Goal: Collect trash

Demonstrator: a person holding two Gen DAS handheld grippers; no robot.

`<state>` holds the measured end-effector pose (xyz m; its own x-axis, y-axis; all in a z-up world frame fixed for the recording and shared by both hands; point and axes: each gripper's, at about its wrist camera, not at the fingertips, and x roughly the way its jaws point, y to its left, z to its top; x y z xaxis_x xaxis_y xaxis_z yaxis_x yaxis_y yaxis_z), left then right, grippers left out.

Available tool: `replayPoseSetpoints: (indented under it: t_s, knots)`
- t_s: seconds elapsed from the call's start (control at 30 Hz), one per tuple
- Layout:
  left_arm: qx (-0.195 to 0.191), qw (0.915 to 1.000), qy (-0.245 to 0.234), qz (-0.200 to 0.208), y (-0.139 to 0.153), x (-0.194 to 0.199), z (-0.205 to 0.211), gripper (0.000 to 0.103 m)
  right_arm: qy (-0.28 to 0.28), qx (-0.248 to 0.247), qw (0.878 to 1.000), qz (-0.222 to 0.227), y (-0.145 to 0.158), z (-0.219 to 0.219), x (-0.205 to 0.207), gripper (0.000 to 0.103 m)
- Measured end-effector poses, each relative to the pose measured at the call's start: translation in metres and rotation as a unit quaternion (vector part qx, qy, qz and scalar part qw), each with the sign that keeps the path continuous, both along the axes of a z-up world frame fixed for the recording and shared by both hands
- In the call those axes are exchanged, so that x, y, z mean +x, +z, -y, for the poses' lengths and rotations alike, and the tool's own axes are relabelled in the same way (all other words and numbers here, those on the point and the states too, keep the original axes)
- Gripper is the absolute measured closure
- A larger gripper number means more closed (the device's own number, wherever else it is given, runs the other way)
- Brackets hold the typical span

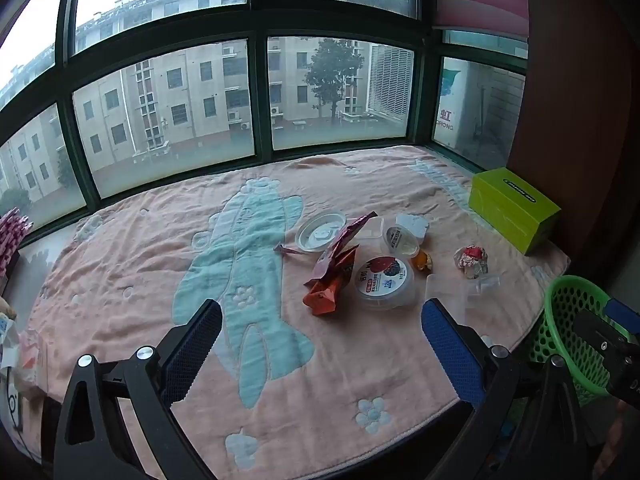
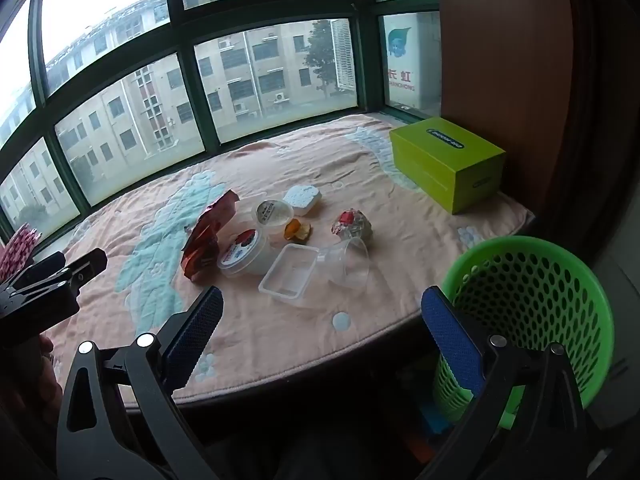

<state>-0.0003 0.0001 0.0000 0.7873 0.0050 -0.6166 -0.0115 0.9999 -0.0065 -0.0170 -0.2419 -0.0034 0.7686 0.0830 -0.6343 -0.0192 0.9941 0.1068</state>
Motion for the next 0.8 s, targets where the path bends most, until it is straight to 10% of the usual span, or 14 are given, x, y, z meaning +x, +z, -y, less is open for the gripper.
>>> replayPoseSetpoints:
  t_s: [0.8]
  knots:
    - [-0.002,1.0,-0.005,0.005,0.0058,-0.0019,0.0047,0.006,-0.001,0.011,1.0,0.002,0.0009,0.0052,-0.0038,0.005]
